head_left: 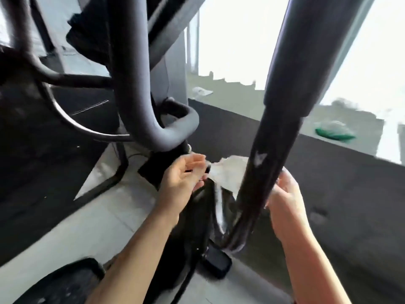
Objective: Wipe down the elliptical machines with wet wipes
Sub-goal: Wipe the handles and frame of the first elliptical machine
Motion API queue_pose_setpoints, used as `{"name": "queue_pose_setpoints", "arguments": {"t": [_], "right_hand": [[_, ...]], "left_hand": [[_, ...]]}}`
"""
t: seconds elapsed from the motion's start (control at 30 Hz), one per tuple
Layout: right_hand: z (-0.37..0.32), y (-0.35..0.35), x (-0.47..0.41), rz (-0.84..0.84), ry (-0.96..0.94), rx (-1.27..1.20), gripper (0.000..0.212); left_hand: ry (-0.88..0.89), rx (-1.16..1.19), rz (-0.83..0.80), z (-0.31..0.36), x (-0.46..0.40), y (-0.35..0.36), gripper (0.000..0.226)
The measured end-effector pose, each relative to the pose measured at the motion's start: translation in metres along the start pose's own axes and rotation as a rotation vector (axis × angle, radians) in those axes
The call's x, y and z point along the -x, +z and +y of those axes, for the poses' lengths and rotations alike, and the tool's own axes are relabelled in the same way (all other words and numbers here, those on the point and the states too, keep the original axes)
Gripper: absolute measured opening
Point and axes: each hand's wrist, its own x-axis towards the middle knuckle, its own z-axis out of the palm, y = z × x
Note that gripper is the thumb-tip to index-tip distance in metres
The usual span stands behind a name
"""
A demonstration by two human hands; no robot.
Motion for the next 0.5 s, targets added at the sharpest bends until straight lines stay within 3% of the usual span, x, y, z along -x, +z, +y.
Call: {"name": "queue_pose_setpoints", "arguments": {"t": [0.03,0.1,0.2,0.27,0.33,0.5], "right_hand": [[-0.004,-0.009,0.007,0.093,-0.058,-0.002,0.004],[-0.011,-0.028,0.025,0.309,-0.213,0.03,0.01],[-0.041,-0.016,0.042,0.459,-0.688,0.177,0.023],[-0.066,-0.004,0.05,0.412,-0.956,0.238,0.025],[-0.09,0.008,0.05,0.294,-1.14,0.303,0.014],[-0.09,0.02,0.038,0.079,-1.439,0.665,0.022]], "left_hand": [[0.009,0.019,-0.011,0.002,0.003,0.005,0.009],[0.074,0.025,0.0,-0.001,0.01,0.008,0.006],[0.185,0.072,0.099,0.004,0.022,0.007,0.022],[0.216,0.127,0.224,0.01,0.03,0.006,0.026],[0.251,0.113,0.319,0.017,0.037,0.005,0.032],[0.396,0.054,0.355,0.031,0.039,-0.009,0.042]]}}
